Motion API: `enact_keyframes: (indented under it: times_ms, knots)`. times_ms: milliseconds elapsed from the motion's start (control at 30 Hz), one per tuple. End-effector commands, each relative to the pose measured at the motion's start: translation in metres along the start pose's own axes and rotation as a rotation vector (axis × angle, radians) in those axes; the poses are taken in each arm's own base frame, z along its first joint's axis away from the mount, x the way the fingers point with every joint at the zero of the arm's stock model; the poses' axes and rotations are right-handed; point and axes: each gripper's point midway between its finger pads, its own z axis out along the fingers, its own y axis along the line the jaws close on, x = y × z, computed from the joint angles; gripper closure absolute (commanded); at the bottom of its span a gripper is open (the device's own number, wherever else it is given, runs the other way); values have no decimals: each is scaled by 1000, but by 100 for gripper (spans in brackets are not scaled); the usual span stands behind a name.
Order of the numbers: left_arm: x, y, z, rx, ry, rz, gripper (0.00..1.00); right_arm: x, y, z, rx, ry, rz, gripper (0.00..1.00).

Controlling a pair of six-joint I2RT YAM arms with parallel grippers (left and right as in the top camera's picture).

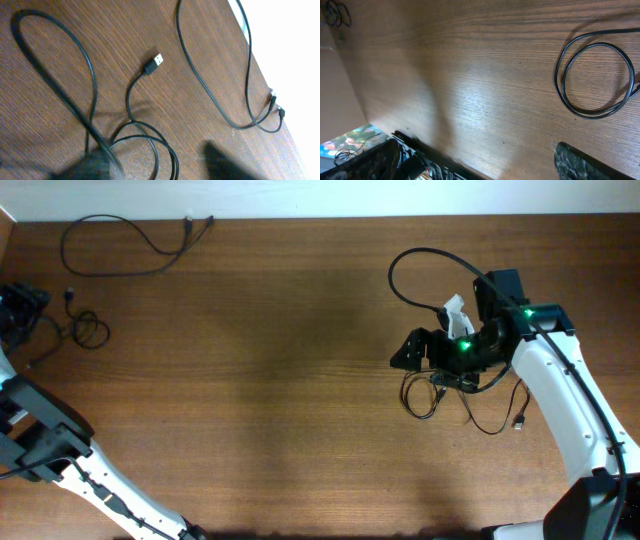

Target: Untangle cables

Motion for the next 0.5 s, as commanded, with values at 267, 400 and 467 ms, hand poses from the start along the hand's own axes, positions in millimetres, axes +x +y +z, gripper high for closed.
enact_keyframes:
  times_ms: [267,400,467]
  knots:
    - [-24,-45,-58,-42,-108,215,1,-1,0,0,2,-2,-12,2]
    - [-28,-96,-104,-63,-189,289,1,-1,0,0,2,-2,-12,2]
    - [-11,-116,-107,-46,-149,308,1,-1,0,0,2,-2,-12,2]
